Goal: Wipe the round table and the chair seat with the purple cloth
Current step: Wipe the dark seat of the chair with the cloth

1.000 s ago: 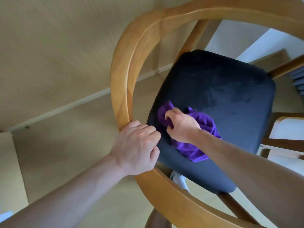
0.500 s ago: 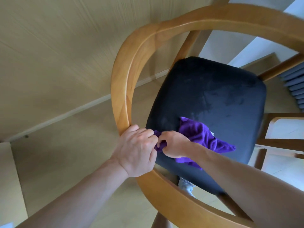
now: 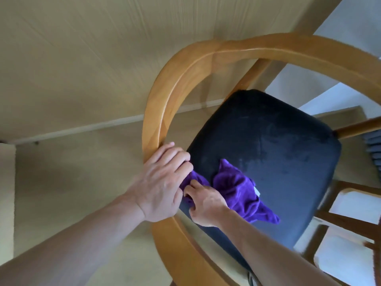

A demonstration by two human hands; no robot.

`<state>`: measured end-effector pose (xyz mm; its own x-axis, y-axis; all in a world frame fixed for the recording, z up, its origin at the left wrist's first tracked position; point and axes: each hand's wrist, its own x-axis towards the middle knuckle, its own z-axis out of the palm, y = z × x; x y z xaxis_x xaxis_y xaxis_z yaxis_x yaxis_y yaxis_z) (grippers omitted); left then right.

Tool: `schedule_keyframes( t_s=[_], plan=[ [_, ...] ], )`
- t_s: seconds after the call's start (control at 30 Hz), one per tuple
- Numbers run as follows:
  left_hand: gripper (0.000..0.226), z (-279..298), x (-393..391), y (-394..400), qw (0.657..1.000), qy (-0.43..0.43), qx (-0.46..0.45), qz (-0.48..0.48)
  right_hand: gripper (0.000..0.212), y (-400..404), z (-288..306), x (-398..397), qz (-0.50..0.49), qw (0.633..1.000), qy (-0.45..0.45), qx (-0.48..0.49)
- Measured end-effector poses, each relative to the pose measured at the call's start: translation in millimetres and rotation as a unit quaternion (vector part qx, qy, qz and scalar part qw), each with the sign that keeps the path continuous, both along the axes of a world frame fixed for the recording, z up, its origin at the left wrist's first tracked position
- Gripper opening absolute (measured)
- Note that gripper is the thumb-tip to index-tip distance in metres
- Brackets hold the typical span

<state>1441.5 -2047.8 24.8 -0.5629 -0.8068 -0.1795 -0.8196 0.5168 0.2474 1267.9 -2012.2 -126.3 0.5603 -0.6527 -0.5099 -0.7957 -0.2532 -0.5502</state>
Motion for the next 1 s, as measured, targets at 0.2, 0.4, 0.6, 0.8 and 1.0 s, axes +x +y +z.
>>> schedule_keyframes(
  t_s=[0.2,0.4,0.6,0.8,1.0],
  plan=[
    [0.094,0,-7,15,0.984,-0.031,-0.024,0.176,0.045,-22,20,-30,-0.222,0.962,-0.161,0.010],
    [0.098,-9,-49,71,0.910,-0.010,-0.036,0.414,0.076,-39,17,-35,0.052,0.996,-0.071,-0.021],
    [0.092,-8,-57,78,0.884,0.018,-0.022,0.467,0.075,-52,-10,-37,0.108,0.980,0.035,-0.162],
    [0.090,-12,-54,79,0.877,0.050,-0.031,0.477,0.073,-29,-19,13,0.157,0.981,-0.023,-0.110],
    [0.094,-10,-56,78,0.875,0.035,-0.014,0.483,0.054,-41,-3,-5,0.296,0.943,-0.073,-0.131]
  ],
)
